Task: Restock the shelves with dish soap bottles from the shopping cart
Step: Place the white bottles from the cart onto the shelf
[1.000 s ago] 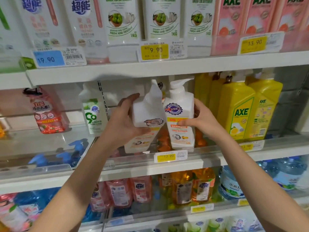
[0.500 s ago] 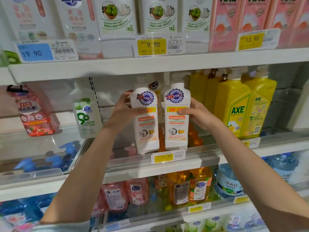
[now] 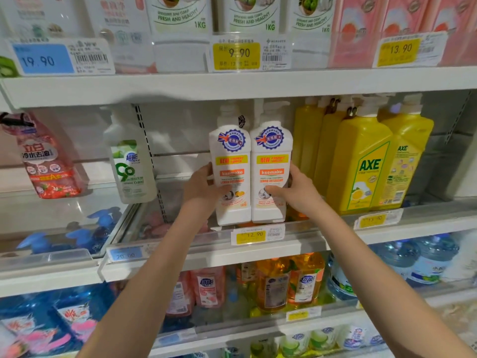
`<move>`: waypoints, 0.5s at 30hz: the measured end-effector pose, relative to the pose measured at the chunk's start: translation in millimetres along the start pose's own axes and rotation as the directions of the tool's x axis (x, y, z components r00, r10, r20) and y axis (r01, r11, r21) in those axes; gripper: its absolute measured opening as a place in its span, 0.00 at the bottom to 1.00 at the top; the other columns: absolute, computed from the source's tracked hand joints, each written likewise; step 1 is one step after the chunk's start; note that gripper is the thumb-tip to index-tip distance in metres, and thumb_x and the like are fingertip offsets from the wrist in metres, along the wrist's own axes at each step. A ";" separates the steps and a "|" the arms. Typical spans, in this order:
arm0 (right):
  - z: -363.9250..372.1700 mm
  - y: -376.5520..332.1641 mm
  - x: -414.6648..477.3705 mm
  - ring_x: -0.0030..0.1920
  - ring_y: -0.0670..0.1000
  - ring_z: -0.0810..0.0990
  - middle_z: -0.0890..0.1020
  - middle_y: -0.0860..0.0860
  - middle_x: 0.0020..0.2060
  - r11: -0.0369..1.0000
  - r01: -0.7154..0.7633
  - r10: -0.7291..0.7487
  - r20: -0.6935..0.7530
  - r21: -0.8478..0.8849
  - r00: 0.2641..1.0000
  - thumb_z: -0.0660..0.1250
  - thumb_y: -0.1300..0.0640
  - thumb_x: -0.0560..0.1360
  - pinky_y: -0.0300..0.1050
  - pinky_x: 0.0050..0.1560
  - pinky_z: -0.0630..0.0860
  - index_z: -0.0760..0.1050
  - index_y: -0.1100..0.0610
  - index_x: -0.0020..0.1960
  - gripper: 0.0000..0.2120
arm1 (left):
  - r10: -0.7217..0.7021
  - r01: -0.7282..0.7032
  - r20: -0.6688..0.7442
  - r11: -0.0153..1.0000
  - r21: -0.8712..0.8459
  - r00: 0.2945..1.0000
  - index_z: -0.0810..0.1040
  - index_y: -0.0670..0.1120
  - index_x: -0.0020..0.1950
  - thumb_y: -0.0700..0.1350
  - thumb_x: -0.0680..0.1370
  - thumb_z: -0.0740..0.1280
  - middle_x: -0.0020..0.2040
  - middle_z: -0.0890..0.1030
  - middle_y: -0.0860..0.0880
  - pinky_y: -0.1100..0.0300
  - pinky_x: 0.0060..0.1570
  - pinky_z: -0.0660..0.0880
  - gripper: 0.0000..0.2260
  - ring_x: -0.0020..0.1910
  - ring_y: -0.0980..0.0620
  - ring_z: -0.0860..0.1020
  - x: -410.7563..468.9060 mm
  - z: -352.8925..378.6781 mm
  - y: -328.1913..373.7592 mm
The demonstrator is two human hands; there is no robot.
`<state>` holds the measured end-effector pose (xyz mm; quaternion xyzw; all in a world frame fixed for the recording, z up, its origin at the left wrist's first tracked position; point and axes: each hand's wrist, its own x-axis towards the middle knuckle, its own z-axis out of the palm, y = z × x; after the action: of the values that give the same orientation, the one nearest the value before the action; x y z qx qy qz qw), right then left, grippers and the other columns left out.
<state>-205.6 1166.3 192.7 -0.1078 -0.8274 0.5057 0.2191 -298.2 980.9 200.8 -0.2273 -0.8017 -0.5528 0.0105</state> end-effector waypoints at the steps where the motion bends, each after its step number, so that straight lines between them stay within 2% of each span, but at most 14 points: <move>1: 2.2 2.3 -0.1 0.54 0.42 0.75 0.78 0.43 0.55 1.000 0.006 -0.006 -0.023 -0.020 1.000 0.72 0.58 0.72 0.44 0.56 0.73 0.67 0.51 0.68 0.27 | -0.006 0.006 -0.026 1.000 0.007 1.000 0.74 0.49 0.63 0.42 0.72 0.73 0.56 0.78 0.53 0.63 0.47 0.70 0.20 0.49 0.57 0.75 -1.3 3.3 -3.2; 5: -1.5 3.0 8.9 0.59 0.46 0.74 0.78 0.48 0.61 0.999 -0.028 0.028 -0.014 -0.047 1.000 0.71 0.58 0.73 0.47 0.58 0.72 0.67 0.52 0.68 0.26 | 0.001 0.004 -0.082 0.998 0.061 0.997 0.73 0.47 0.65 0.42 0.72 0.73 0.60 0.79 0.51 0.63 0.50 0.69 0.23 0.51 0.56 0.76 4.7 7.6 -5.6; 7: -2.8 4.1 16.3 0.60 0.47 0.75 0.78 0.49 0.62 0.998 -0.039 0.039 -0.014 -0.044 0.999 0.71 0.58 0.73 0.45 0.56 0.71 0.69 0.52 0.68 0.25 | 0.024 -0.014 -0.091 0.994 0.109 0.996 0.73 0.47 0.65 0.44 0.72 0.73 0.60 0.79 0.50 0.61 0.52 0.71 0.23 0.55 0.52 0.77 11.3 10.2 -8.8; 12: 2.5 8.3 33.8 0.56 0.44 0.74 0.79 0.50 0.61 0.998 -0.042 0.039 -0.050 -0.045 0.998 0.71 0.57 0.73 0.42 0.52 0.71 0.69 0.54 0.68 0.25 | 0.141 -0.104 -0.177 0.973 0.204 0.974 0.76 0.42 0.61 0.45 0.73 0.73 0.56 0.81 0.45 0.51 0.57 0.74 0.19 0.54 0.46 0.78 25.8 21.1 -21.6; 15: 5.7 10.1 42.2 0.54 0.43 0.73 0.79 0.51 0.61 0.998 -0.025 0.021 -0.070 -0.059 0.997 0.71 0.57 0.73 0.41 0.51 0.70 0.70 0.54 0.67 0.24 | 0.164 -0.128 -0.187 0.974 0.188 0.969 0.76 0.40 0.60 0.43 0.73 0.73 0.55 0.80 0.44 0.51 0.58 0.74 0.17 0.55 0.45 0.77 32.4 25.1 -24.0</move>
<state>-245.9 1183.3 192.2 -0.1415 -0.8327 0.4794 0.2385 -330.4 1007.9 178.6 -0.2270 -0.8227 -0.4985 0.1520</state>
